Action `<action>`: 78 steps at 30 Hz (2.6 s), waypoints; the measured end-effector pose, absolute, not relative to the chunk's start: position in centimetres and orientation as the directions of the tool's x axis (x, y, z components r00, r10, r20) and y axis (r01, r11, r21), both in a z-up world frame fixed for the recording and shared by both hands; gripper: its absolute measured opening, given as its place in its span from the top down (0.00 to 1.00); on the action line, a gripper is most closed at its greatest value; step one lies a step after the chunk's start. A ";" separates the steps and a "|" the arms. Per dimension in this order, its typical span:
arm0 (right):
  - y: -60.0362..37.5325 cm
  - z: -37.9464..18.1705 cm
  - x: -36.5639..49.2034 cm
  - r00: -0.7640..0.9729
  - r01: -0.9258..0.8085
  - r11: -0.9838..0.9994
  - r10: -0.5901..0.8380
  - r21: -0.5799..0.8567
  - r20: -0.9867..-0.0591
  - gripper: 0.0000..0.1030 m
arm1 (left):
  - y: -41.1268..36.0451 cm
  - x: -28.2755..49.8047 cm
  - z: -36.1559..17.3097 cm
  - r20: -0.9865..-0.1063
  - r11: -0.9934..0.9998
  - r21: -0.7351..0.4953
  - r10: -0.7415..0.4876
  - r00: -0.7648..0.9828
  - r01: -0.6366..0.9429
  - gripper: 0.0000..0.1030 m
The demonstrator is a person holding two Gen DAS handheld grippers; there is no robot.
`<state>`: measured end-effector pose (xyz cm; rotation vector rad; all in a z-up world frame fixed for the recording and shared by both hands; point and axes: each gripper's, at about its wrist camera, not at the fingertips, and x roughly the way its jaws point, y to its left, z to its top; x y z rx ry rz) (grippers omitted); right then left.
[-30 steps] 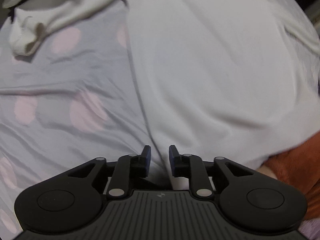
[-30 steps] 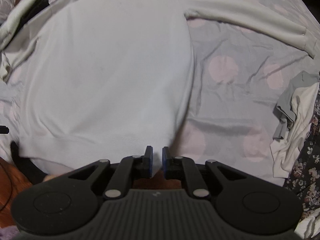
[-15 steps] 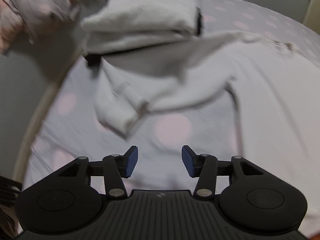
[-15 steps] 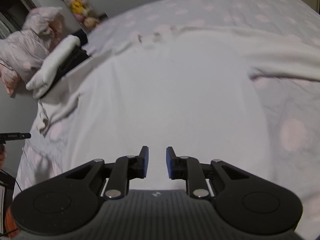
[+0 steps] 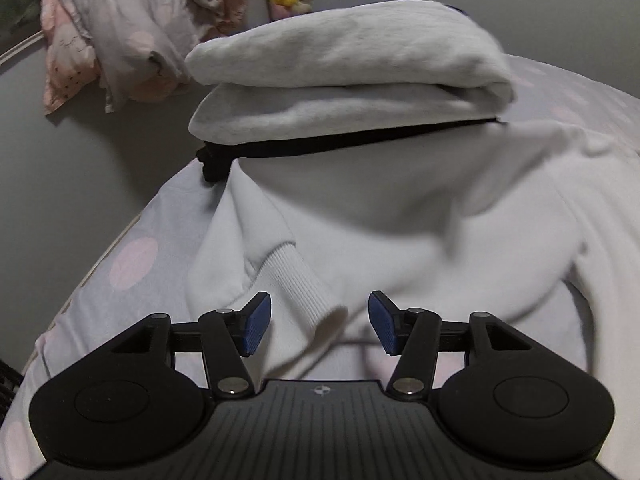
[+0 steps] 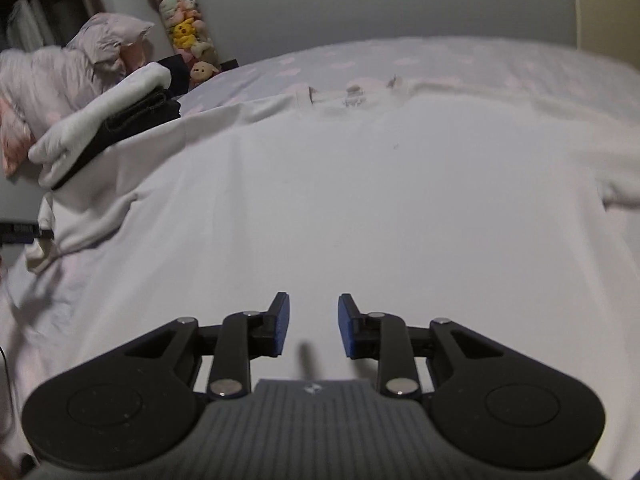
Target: Fold clothes
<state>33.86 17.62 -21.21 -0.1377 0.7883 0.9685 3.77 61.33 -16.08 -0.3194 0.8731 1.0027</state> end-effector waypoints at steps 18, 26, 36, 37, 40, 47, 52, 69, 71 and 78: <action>15.6 -21.5 36.3 0.330 -0.724 0.597 0.740 0.346 -0.586 0.71 | 60.5 5.5 0.2 -0.622 0.525 0.101 0.696 0.358 -0.845 0.95; 13.3 -20.6 37.5 0.339 -0.685 0.596 0.770 0.420 -0.541 0.70 | 55.3 10.9 9.4 -0.565 0.614 0.057 0.669 0.482 -0.787 0.95; 11.6 -20.5 39.9 0.389 -0.616 0.653 0.738 0.440 -0.552 0.70 | 50.3 22.1 14.0 -0.544 0.711 0.084 0.620 0.566 -0.698 0.95; 11.5 -20.5 40.1 0.390 -0.609 0.656 0.737 0.445 -0.552 0.70 | 49.7 23.3 14.1 -0.540 0.727 0.089 0.610 0.580 -0.681 0.95; 11.4 -20.8 40.9 0.381 -0.593 0.657 0.739 0.466 -0.556 0.70 | 47.6 27.2 14.3 -0.530 0.776 0.111 0.575 0.623 -0.622 0.95; 11.5 -21.4 42.2 0.371 -0.562 0.663 0.736 0.494 -0.565 0.70 | 43.7 35.7 11.7 -0.572 0.869 0.094 0.447 0.688 -0.487 0.95; 11.6 -22.1 43.4 0.399 -0.527 0.698 0.707 0.485 -0.584 0.70 | 41.8 41.1 7.2 -0.633 0.917 0.058 0.339 0.696 -0.394 0.95; 11.8 -24.6 46.2 0.454 -0.446 0.765 0.641 0.465 -0.619 0.70 | 36.7 47.8 -8.0 -0.811 0.986 0.023 0.116 0.574 -0.168 0.70; 11.6 -24.6 46.4 0.466 -0.439 0.764 0.644 0.474 -0.607 0.70 | 36.8 46.5 -7.8 -0.804 0.986 0.039 0.127 0.581 -0.162 0.65; 12.0 -23.8 46.6 0.466 -0.453 0.734 0.679 0.507 -0.567 0.70 | 40.5 36.3 -8.6 -0.771 0.964 0.141 0.250 0.586 -0.225 0.52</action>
